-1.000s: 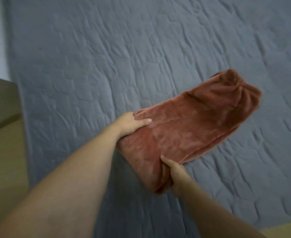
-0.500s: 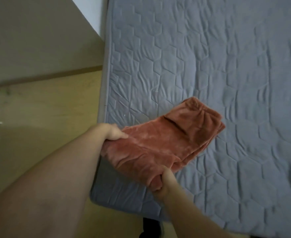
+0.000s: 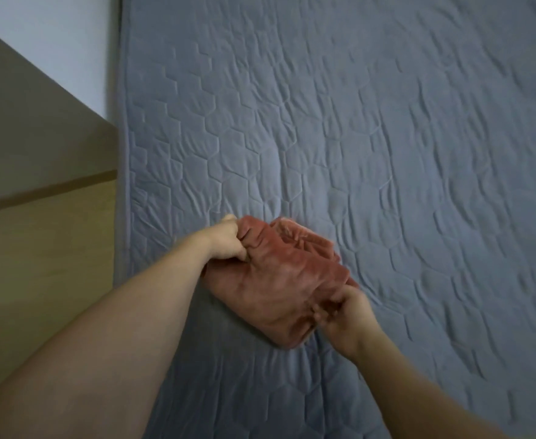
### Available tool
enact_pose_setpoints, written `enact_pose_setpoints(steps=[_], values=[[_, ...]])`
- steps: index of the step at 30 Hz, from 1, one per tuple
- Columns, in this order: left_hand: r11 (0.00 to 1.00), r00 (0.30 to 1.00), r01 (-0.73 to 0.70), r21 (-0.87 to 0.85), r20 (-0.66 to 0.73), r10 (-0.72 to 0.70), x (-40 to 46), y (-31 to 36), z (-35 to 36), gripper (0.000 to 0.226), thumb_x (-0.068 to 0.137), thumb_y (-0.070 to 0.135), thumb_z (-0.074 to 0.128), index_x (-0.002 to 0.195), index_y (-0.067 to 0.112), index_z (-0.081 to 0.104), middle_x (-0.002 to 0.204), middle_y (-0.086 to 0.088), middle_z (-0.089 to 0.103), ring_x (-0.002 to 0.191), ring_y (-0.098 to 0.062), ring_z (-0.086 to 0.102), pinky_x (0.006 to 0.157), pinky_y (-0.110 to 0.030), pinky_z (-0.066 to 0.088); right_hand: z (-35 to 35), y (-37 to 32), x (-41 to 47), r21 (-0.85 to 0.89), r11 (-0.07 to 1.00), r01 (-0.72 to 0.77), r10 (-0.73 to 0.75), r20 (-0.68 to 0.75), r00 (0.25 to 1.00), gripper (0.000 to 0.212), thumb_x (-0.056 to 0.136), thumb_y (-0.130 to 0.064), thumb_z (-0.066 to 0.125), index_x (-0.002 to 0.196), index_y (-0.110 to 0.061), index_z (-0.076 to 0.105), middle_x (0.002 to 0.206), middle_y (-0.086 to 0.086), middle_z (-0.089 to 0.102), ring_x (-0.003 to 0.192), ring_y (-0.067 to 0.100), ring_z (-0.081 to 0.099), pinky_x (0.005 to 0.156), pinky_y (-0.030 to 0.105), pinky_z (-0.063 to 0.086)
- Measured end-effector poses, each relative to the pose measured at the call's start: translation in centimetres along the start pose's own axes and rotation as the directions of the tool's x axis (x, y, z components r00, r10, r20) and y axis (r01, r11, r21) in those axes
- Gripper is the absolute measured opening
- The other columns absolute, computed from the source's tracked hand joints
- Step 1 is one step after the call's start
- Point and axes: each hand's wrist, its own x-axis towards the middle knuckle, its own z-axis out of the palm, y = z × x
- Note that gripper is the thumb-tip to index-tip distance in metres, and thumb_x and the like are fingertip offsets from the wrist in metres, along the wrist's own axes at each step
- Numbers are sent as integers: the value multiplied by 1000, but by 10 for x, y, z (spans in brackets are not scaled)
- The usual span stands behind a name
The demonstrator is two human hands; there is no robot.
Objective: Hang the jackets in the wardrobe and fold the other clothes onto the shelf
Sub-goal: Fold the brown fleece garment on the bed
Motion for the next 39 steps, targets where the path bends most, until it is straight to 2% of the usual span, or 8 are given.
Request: enact_pose_setpoints(steps=[3,8,14,19,28,33,36,39], values=[[982,986,-58,-177,-162,29,19,-2,8,75,56,51,81,123,28,55,129,-1,53,128,-25,41,114,-39,26,-2,0,17,-362,918,160,-166,15,986,43,83,-8,69,111,-33,47,94,-12,62,80,4,57,55,16,46],[703,989,-132,-698,-46,141,59,-23,39,29,74,43,79,98,28,71,96,6,75,95,-14,71,92,-34,52,5,0,66,-254,929,269,-257,77,963,43,82,-24,74,107,-47,47,105,-16,63,90,1,61,63,17,52],[626,991,-50,-778,39,128,90,-31,63,58,71,66,71,113,26,68,97,4,76,89,-12,72,76,-26,56,10,9,117,-205,911,357,-363,10,932,31,88,-33,66,113,-45,51,120,-6,63,108,16,61,99,43,46],[694,998,-25,-719,23,60,63,-41,45,80,70,70,67,132,20,58,117,2,67,100,-15,65,97,-29,45,21,-3,91,-295,926,234,-265,-70,962,56,80,-49,70,129,-32,48,127,7,60,109,26,61,98,50,46],[470,995,16,-883,-34,-98,-153,-188,-97,61,82,51,68,126,9,63,116,-10,69,105,-23,66,102,-31,47,206,34,-110,-469,881,64,43,214,976,47,87,-48,60,126,-21,55,90,13,75,76,29,73,53,37,56],[242,976,-8,-970,-60,-208,-311,-282,-176,33,92,47,55,98,16,68,70,8,73,69,-5,67,58,-10,51,326,88,-249,-595,791,140,105,359,927,44,90,-47,56,124,-18,53,83,14,74,69,29,73,49,35,56],[184,970,-77,-980,-117,-214,-417,-335,-205,38,90,48,59,103,14,71,92,5,75,87,-10,71,99,-33,48,382,125,-322,-648,729,223,133,454,881,48,93,-39,56,135,-17,50,93,16,73,76,29,72,57,36,55],[47,964,-147,-988,-154,-218,-535,-377,-214,57,62,63,80,100,20,77,111,-6,72,103,-22,69,80,-32,57,434,165,-388,-645,685,340,142,576,805,52,93,-31,57,142,-20,43,97,16,72,77,28,71,55,35,56]])
